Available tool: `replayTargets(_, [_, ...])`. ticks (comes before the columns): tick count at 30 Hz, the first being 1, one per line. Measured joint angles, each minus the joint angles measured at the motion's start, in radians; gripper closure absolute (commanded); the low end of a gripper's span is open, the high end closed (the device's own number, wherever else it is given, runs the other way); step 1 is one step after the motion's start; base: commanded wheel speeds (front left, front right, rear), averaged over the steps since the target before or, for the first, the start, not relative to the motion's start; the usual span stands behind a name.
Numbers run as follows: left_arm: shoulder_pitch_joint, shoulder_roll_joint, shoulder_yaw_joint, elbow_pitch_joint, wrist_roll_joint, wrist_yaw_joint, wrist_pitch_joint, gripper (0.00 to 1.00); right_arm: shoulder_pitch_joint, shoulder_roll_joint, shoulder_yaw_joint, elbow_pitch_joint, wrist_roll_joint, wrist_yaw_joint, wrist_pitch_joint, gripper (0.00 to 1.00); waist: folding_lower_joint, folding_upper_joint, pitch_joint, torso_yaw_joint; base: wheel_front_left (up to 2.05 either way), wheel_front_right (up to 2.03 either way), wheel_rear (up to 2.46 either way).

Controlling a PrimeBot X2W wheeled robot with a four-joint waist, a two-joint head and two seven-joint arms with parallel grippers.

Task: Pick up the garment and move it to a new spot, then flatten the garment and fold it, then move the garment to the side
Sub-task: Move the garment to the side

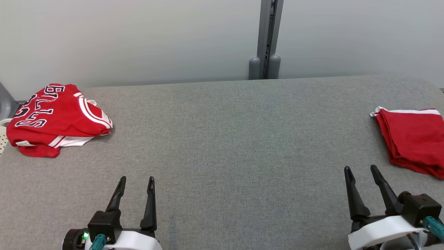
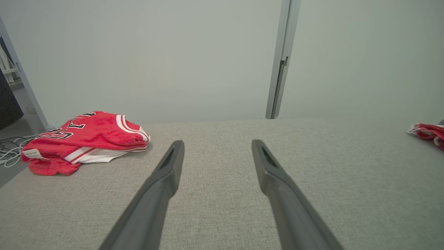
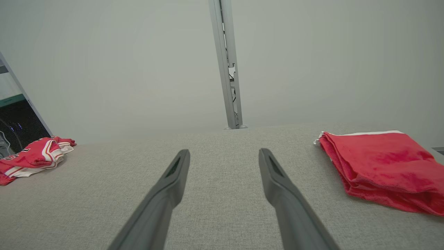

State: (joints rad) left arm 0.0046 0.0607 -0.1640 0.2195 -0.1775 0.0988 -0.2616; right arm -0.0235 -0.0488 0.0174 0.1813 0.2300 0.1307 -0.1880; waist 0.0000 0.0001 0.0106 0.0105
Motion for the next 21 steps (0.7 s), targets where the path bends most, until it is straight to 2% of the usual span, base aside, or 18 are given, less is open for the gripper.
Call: replayTargets(21, [0.002, -0.006, 0.008, 0.000, 0.009, -0.010, 0.000, 0.00, 0.007, 0.000, -0.003, -0.011, -0.002, 0.000, 0.003, 0.00, 0.0000, 0.0000, 0.003, 0.005, 0.00, 0.00, 0.00])
